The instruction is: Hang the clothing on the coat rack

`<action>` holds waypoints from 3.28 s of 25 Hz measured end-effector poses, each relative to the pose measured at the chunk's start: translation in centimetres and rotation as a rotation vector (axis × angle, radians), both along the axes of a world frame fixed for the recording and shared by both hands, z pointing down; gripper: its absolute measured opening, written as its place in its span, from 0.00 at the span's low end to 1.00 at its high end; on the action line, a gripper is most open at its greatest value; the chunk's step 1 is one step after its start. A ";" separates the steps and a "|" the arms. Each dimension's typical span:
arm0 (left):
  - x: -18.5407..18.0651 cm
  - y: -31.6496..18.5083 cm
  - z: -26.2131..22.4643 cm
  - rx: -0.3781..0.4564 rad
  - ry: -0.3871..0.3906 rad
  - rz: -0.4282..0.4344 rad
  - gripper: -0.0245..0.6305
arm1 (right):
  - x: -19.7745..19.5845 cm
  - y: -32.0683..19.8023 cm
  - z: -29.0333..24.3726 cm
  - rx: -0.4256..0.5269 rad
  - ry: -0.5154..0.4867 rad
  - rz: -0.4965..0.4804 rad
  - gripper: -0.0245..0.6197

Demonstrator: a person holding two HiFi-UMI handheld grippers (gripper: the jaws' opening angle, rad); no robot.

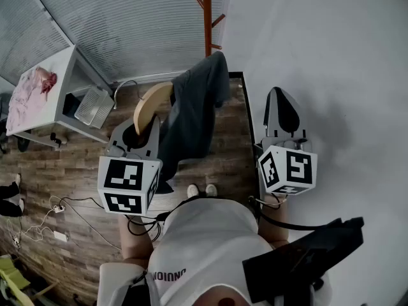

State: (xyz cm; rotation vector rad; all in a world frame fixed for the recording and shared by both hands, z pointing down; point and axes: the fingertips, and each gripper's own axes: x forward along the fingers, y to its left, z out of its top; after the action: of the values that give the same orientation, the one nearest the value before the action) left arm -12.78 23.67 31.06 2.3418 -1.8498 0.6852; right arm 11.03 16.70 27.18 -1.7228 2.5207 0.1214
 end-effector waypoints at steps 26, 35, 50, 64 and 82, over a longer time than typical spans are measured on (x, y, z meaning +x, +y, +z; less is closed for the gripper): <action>-0.8 0.7 1.2 -0.045 -0.001 0.023 0.10 | -1.0 0.4 -0.9 0.026 0.016 0.032 0.07; 0.3 -0.7 2.3 -0.072 -0.008 0.082 0.10 | -0.3 0.3 -1.7 0.043 0.011 0.077 0.07; 4.3 -8.8 5.1 -0.124 -0.030 0.117 0.10 | 2.6 -8.1 0.0 0.007 -0.037 0.074 0.07; 10.0 -22.2 7.5 -0.211 0.032 0.158 0.10 | 6.0 -22.9 -2.0 -0.041 -0.043 0.023 0.07; 11.4 -31.3 11.1 -0.312 0.090 0.268 0.10 | 5.2 -31.2 -4.6 -0.079 -0.050 0.044 0.07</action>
State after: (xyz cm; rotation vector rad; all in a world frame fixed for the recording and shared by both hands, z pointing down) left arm -1.39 -7.64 42.16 2.3832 -1.2960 0.8120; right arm 16.22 -14.53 22.61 -1.7872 2.4843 -0.0187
